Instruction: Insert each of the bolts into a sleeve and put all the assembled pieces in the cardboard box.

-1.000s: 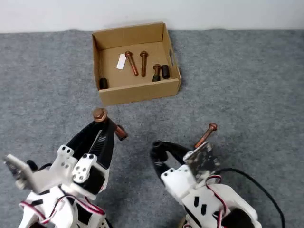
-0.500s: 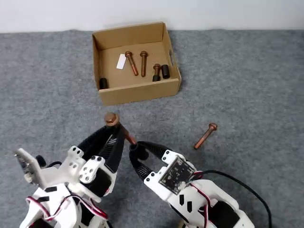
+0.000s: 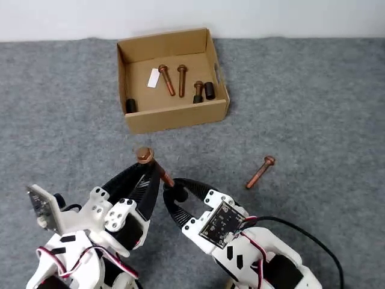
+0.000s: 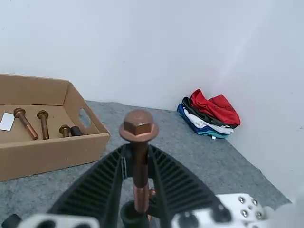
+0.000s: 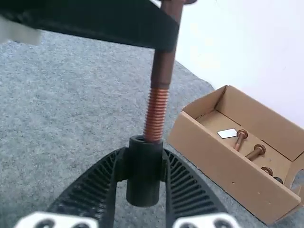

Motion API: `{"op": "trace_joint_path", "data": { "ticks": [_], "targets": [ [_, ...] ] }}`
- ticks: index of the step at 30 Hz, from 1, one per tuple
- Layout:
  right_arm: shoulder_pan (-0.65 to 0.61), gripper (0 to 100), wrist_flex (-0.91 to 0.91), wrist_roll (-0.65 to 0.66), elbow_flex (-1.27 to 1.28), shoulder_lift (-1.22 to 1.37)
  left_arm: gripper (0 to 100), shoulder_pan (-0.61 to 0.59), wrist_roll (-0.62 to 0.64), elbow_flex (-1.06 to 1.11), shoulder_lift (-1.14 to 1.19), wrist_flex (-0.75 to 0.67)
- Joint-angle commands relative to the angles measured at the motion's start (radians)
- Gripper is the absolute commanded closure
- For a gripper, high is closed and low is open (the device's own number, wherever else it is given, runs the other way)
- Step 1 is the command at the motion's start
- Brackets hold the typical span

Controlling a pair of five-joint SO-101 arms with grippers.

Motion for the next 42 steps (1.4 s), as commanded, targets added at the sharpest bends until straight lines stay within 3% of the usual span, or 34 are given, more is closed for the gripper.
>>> {"op": "trace_joint_path", "data": {
  "ticks": [1, 33, 42],
  "targets": [
    [0.010, 99.1, -0.024, 0.011, -0.043, -0.012, 100, -0.005, 0.003, -0.004, -0.006, -0.002],
    [0.042, 99.1, -0.027, 0.011, -0.049, -0.013, 100, -0.060, 0.005, 0.059, -0.005, -0.095],
    [0.044, 99.1, -0.027, 0.011, -0.043, -0.012, 100, 0.031, 0.006, 0.053, -0.005, -0.066]
  ]
}}
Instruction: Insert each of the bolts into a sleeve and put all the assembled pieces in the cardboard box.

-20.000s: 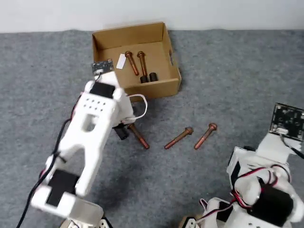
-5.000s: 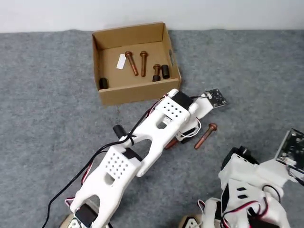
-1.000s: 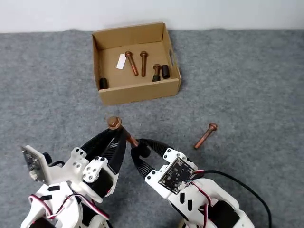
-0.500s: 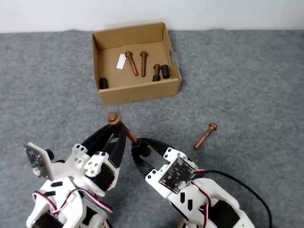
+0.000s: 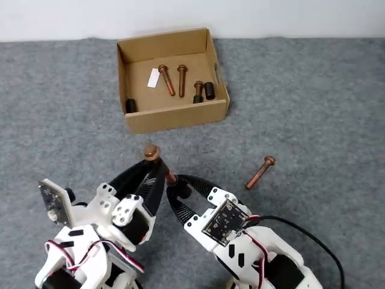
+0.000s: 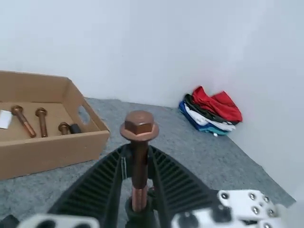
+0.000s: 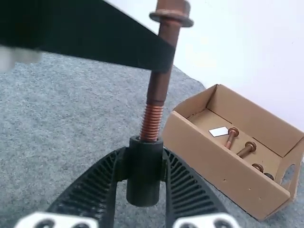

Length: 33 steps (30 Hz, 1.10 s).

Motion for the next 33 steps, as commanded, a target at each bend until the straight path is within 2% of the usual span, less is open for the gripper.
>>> {"op": "trace_joint_path", "data": {
  "ticks": [1, 14, 21, 24, 33],
  "targets": [
    [0.008, 99.1, -0.025, 0.011, -0.041, -0.012, 100, 0.017, 0.011, -0.015, -0.012, 0.002],
    [0.008, 99.1, -0.028, 0.011, -0.048, -0.012, 99, 0.017, 0.002, -0.007, -0.011, 0.150],
    [0.008, 99.1, -0.028, 0.011, -0.048, -0.012, 77, 0.009, -0.063, 0.015, -0.011, 0.221],
    [0.008, 99.1, -0.028, 0.011, -0.048, -0.012, 76, 0.005, -0.066, 0.008, -0.011, 0.241],
    [0.021, 99.1, -0.028, 0.009, -0.048, -0.012, 76, -0.140, -0.123, -0.045, -0.011, 0.236]
  ]
}}
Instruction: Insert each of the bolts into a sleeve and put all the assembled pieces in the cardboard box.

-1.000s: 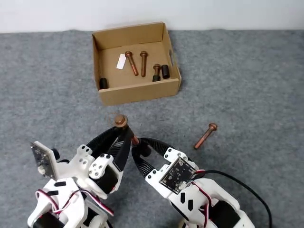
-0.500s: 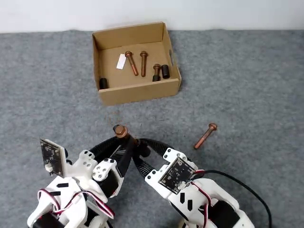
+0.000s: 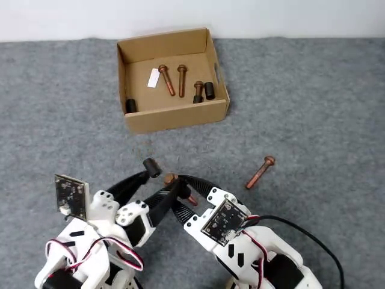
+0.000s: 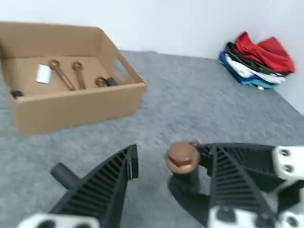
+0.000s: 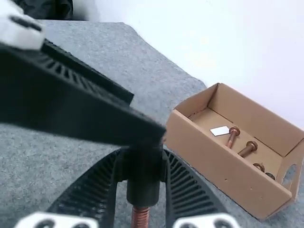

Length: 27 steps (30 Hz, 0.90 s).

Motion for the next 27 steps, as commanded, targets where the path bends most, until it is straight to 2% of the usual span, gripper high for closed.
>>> {"op": "trace_joint_path", "data": {
  "ticks": [1, 5, 7, 10, 15, 20, 23, 27],
  "targets": [
    [0.039, 99.1, -0.030, 0.003, -0.049, -0.012, 76, -0.048, -0.020, -0.073, -0.002, 0.003],
    [0.145, 99.1, -0.028, -0.025, -0.060, -0.005, 79, -0.107, -0.018, -0.127, -0.002, 0.002],
    [0.205, 99.1, -0.025, -0.061, -0.080, 0.005, 85, -0.161, -0.020, -0.137, -0.003, -0.002],
    [0.295, 99.1, -0.021, -0.072, -0.123, 0.071, 100, -0.276, -0.035, -0.113, -0.005, 0.000],
    [0.412, 99.1, -0.028, -0.095, -0.278, 0.338, 100, -0.471, -0.164, 0.099, -0.005, -0.035],
    [0.456, 99.1, -0.030, -0.176, -0.514, 0.688, 100, -0.631, -0.347, 0.392, -0.006, -0.250],
    [0.479, 99.1, -0.076, -0.199, -0.637, 0.885, 99, -0.671, -0.400, 0.549, -0.006, -0.387],
    [0.496, 99.1, -0.182, -0.269, -0.819, 1.115, 99, -0.651, -0.377, 0.545, 0.000, -0.384]
  ]
}}
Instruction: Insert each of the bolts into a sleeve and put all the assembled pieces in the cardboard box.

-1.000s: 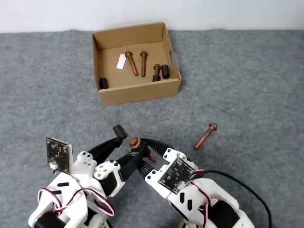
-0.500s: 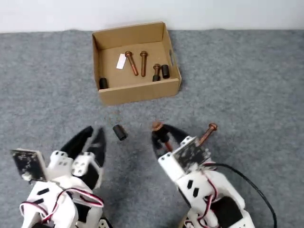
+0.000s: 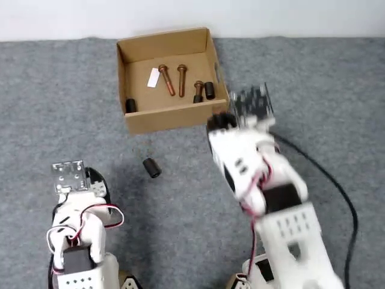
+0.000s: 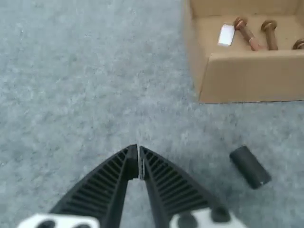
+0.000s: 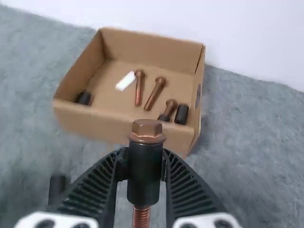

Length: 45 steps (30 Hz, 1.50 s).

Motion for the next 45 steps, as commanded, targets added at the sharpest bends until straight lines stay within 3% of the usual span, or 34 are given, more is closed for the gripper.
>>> {"op": "trace_joint_path", "data": {
  "ticks": [1, 10, 16, 22, 26, 29, 32, 35, 40, 45],
  "targets": [
    [0.018, 99.1, -0.096, -0.054, -0.226, 0.186, 99, 0.017, 0.002, 0.004, -0.002, -0.037],
    [0.015, 99.1, -0.254, -0.040, -0.565, 0.610, 99, 0.057, 0.002, 0.004, 0.003, 0.043],
    [-0.013, 99.0, -0.364, 0.127, -0.710, 0.871, 99, 0.063, 0.008, 0.004, 0.006, 0.057],
    [-0.050, 98.5, -0.414, 0.319, -0.841, 1.109, 99, 0.110, 0.129, 0.004, 0.005, 0.091],
    [-0.054, 89.0, -0.407, 0.471, -0.934, 1.242, 99, 0.109, 0.129, 0.004, 0.005, 0.092],
    [-0.058, 81.6, -0.403, 0.493, -0.999, 1.297, 99, 0.109, 0.129, 0.004, 0.005, 0.092],
    [-0.084, 86.3, -0.340, 0.491, -1.048, 1.300, 99, 0.109, 0.129, 0.004, 0.005, 0.092],
    [-0.113, 99.1, -0.219, 0.491, -1.094, 1.293, 99, 0.109, 0.129, 0.004, 0.005, 0.092],
    [-0.162, 99.5, -0.012, 0.476, -1.131, 1.254, 99, 0.109, 0.129, 0.004, 0.005, 0.092],
    [-0.188, 99.1, 0.150, 0.307, -1.131, 1.182, 99, 0.109, 0.129, 0.004, 0.005, 0.094]
  ]
}}
